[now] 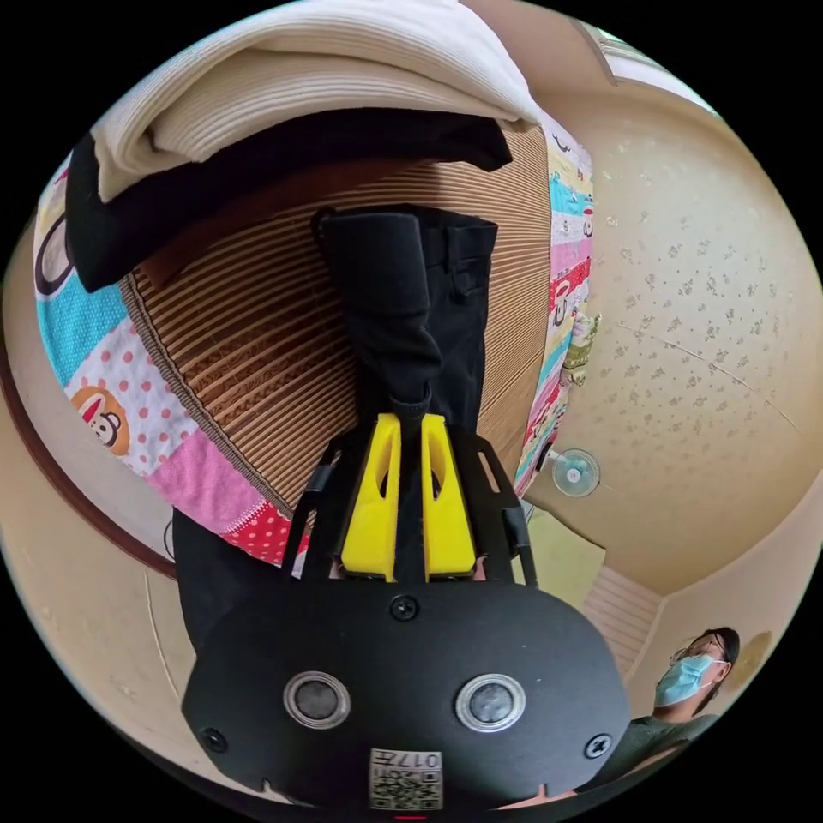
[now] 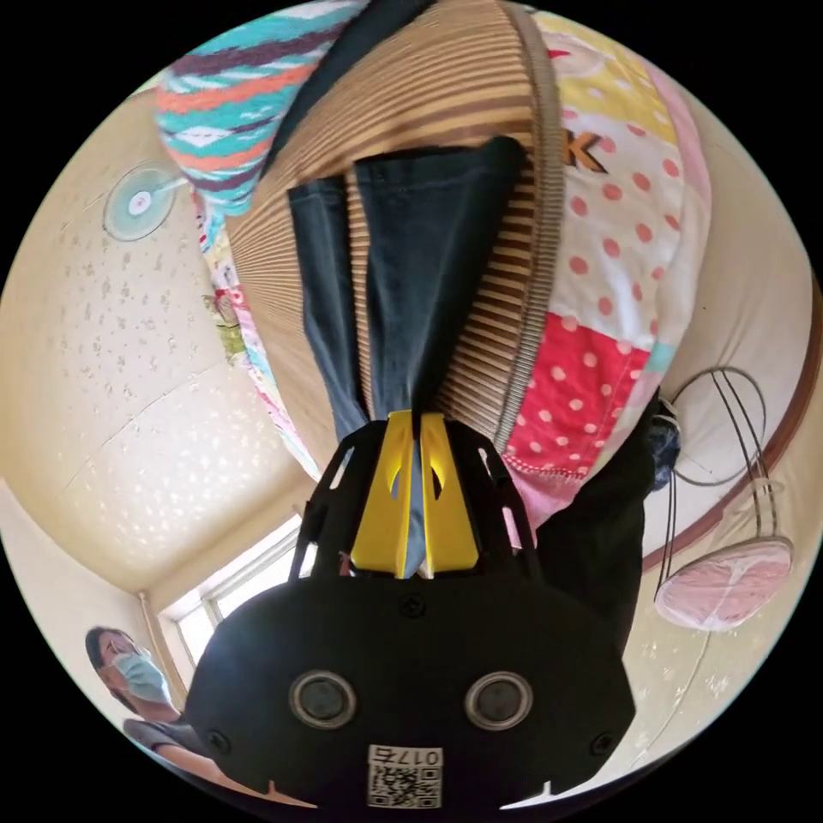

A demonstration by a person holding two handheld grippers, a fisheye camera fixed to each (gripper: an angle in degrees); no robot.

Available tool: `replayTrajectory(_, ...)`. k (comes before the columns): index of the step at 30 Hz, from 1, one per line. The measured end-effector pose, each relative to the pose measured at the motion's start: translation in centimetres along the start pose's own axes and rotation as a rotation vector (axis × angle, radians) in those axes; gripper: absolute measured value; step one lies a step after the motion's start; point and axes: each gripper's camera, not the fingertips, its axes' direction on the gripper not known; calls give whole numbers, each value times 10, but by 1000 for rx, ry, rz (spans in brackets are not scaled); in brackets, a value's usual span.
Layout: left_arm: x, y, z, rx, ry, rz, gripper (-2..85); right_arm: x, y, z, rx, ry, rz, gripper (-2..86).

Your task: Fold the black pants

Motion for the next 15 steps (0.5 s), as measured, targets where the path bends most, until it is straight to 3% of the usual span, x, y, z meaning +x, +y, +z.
replayTrajectory(3,20,4,1,32,68,15,44,-46,18,-4,72,41,-149,18)
replayTrajectory(7,81,-17,24,36,-24,124,43,-126,16,15,177,159,-262,16)
replayTrajectory(13,185,-84,139,8,-150,259,61,-189,-79,104,197,277,-152,39)
replayTrajectory(15,209,-94,177,69,-169,299,58,-200,-101,129,208,262,-125,70)
